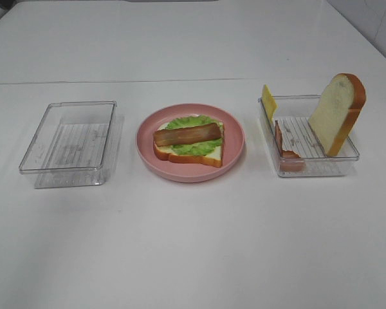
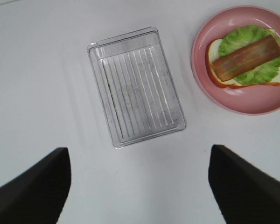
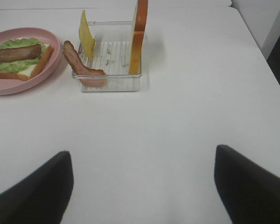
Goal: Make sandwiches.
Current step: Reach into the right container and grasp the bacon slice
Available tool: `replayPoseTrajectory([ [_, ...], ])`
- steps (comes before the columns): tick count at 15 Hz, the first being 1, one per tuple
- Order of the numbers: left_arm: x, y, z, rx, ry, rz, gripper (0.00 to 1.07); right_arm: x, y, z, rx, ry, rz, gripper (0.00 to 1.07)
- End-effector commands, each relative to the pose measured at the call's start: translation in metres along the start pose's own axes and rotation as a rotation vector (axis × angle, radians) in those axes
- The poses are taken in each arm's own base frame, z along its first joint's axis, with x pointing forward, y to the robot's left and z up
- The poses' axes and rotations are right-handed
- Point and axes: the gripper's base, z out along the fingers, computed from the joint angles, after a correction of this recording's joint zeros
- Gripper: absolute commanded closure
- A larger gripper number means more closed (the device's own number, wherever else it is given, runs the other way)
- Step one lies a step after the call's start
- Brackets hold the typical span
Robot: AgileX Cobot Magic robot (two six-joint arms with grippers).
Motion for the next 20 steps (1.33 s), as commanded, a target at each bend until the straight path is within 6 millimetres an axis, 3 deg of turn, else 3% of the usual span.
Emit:
replayPoseTrajectory([
  [1, 0.027, 0.003, -0.022, -0.012, 0.051, -0.006, 0.29, 0.000, -0.001, 0.000, 0.004, -0.012, 0.007, 0.29],
  [2, 0.060, 0.007, -0.038, -0.011, 0.050, -0.006, 0.29, 0.000, -0.001, 0.000, 0.004, -0.012, 0.007, 0.29],
  [7, 0.145, 0.015, -0.046, -0.012, 0.062, -0.002, 0.29, 0.000, -0.001, 0.000, 0.004, -0.012, 0.007, 0.29],
  [10, 0.203, 0.022, -0.057, -0.002, -0.103, -0.001, 0.29, 0.000, -0.001, 0.000, 0.004, -0.012, 0.007, 0.29],
  [17, 0.281, 0.032, -0.055, -0.017, -0.393, 0.012, 0.29, 0.000, -0.001, 0.000, 0.004, -0.012, 0.007, 0.29],
  [18, 0.300, 0.034, -0.055, -0.014, -0.457, 0.010, 0.29, 0.000, -0.002, 0.000, 0.015, -0.012, 0.003, 0.29],
  [20, 0.309, 0.036, -0.062, -0.014, -0.517, 0.007, 0.29, -0.002, -0.002, -0.001, 0.023, -0.020, -0.001, 0.29],
])
